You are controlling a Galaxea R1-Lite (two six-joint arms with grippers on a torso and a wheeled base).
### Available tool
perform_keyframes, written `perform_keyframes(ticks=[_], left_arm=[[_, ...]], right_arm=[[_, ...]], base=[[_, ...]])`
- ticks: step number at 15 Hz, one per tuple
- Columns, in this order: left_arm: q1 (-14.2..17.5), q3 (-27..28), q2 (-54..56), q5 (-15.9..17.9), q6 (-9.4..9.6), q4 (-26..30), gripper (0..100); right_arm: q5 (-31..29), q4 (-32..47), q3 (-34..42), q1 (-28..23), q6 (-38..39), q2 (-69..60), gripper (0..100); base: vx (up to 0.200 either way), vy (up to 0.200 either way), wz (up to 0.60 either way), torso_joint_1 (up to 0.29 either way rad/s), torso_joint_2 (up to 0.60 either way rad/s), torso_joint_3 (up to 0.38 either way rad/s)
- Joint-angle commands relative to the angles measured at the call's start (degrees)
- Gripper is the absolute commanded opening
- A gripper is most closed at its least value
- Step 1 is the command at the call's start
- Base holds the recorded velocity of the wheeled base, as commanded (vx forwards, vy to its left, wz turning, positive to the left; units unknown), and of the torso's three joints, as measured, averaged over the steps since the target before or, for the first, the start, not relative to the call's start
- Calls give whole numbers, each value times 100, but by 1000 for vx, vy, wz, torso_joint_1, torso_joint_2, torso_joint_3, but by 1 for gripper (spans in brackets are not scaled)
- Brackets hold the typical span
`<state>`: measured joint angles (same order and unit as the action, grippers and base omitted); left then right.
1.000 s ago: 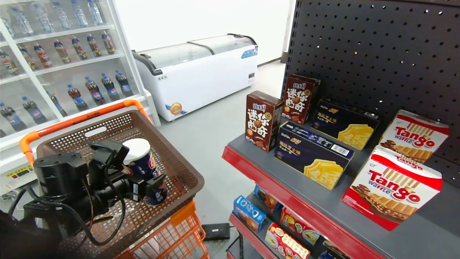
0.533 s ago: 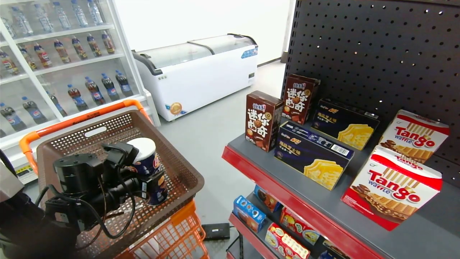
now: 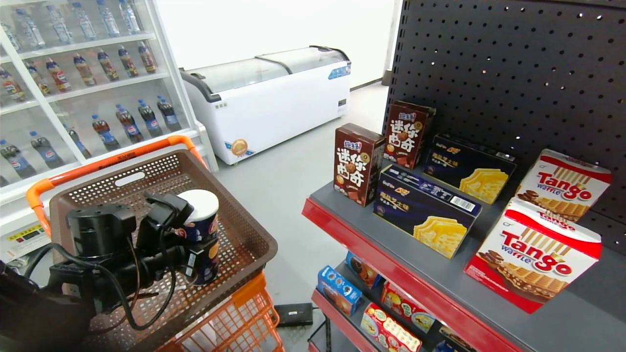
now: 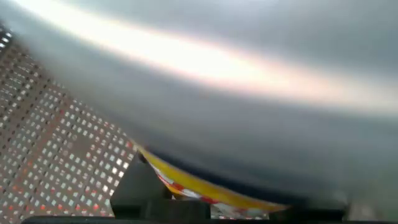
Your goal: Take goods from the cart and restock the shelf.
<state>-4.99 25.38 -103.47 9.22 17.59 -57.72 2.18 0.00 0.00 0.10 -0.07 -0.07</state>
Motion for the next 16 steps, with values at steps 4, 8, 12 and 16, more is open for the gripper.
perform_keyframes(ticks=[4,8,12,16], left_arm=[[-292,1320,1927,766,-450,2793,0],[-653,1707,2604,1531,-1135,3223,0],[-1119,2015,2789,1821,-1399,3259,0],[-1707,2023,2824,1926,-1583,3294,0]], right_arm=[[2,0,0,-1,-1,7,100],[2,0,0,-1,-1,7,100],[2,0,0,-1,-1,7,100],[2,0,0,-1,-1,7,100]], base=[[0,0,0,0,0,0],[0,0,0,0,0,0],[0,0,0,0,0,0],[0,0,0,0,0,0]])
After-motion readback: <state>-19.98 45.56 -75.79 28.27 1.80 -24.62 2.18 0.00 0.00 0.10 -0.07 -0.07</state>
